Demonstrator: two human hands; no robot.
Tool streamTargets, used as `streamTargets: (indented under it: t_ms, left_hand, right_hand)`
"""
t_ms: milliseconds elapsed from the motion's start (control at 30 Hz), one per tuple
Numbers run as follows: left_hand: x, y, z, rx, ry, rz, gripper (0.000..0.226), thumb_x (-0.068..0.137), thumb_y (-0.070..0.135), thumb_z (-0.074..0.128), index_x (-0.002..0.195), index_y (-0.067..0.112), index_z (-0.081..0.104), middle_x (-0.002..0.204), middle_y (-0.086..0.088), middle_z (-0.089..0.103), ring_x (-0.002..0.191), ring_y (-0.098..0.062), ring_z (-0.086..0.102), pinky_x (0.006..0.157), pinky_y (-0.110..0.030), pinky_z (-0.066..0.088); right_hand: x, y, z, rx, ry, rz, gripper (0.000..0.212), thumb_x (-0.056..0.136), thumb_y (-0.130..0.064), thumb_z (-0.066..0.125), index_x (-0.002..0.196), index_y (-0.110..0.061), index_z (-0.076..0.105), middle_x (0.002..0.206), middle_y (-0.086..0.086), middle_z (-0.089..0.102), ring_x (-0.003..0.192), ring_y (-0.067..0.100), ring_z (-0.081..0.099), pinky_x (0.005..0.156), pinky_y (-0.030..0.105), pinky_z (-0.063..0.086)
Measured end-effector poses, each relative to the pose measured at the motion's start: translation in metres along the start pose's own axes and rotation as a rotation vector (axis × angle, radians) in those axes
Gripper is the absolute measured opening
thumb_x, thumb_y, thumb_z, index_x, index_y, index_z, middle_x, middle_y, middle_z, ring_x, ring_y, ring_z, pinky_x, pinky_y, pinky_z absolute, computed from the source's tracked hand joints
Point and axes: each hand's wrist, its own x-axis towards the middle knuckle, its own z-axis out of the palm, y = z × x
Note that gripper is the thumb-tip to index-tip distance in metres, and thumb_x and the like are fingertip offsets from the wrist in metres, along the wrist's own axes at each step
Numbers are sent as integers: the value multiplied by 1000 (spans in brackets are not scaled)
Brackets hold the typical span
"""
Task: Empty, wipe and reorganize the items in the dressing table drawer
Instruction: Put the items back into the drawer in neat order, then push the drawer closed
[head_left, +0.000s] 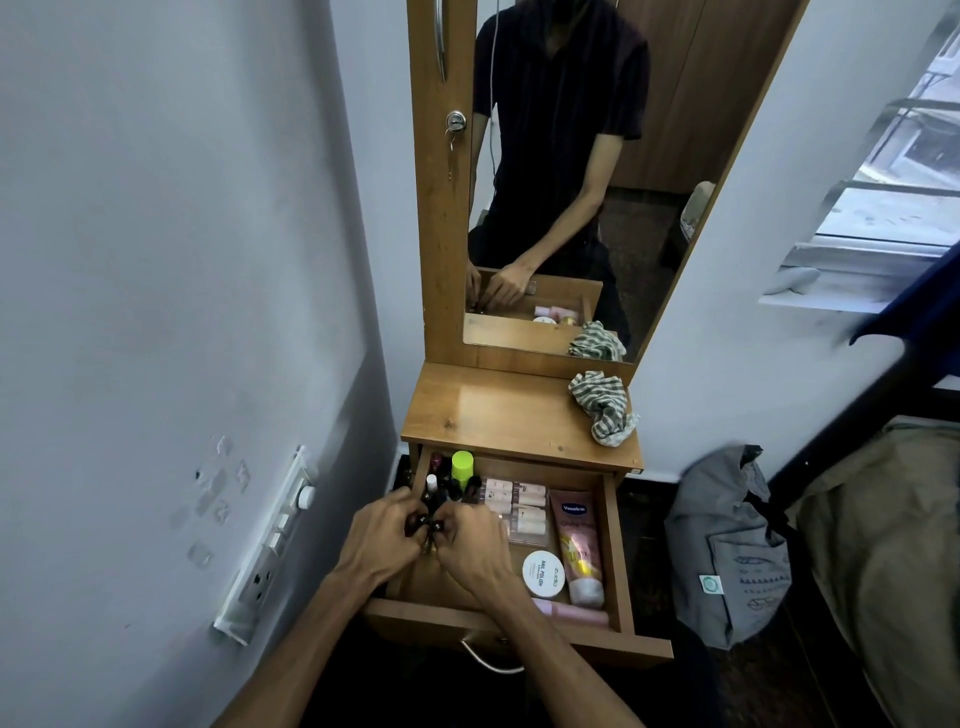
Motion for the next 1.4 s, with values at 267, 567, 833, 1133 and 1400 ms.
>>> streamTargets:
  t_ms: [267, 567, 833, 1133, 1400]
  left_hand:
    - [-3, -2, 4, -8, 25, 0, 18, 81, 31, 68, 97, 25, 71, 96, 12, 62, 81, -13, 65, 67, -26, 51]
    - [-19, 2, -2, -133, 114, -60, 34, 76, 31, 78, 108, 30, 68, 97, 16, 63, 84, -9, 62, 70, -23, 49]
    - [-47, -6, -9, -289, 145, -82, 25, 67, 20, 83, 82, 36, 69, 82, 18, 64, 73, -4, 63, 65, -24, 52]
    - [-83, -10, -12, -476, 63, -193, 25, 71, 7, 86, 78, 29, 75, 89, 16, 66, 83, -14, 62, 68, -17, 42]
    - [-109, 5, -14, -524, 148, -321, 27, 71, 4, 85, 88, 22, 74, 97, 3, 64, 85, -8, 59, 66, -4, 41]
  right_hand:
    - [-3, 0, 3, 5, 17, -18, 25, 89, -21, 64, 113, -26, 69, 98, -1, 75, 95, 24, 68, 72, 28, 45]
    - [-20, 14, -2, 83, 45, -1, 31, 86, -24, 66, 116, -31, 70, 98, -10, 75, 89, 8, 68, 79, 25, 57]
    - [-62, 50, -35, 150, 106, 99, 8, 80, -26, 70, 84, -27, 77, 74, -15, 73, 67, 1, 67, 63, 16, 50]
    - [-111, 96, -71, 135, 127, 353, 8, 77, -30, 72, 81, -30, 78, 81, -12, 75, 80, 9, 69, 73, 25, 53]
    - [-156, 121, -80, 70, 236, 306, 19, 77, -42, 80, 89, -27, 81, 87, -11, 73, 84, 7, 60, 68, 23, 42]
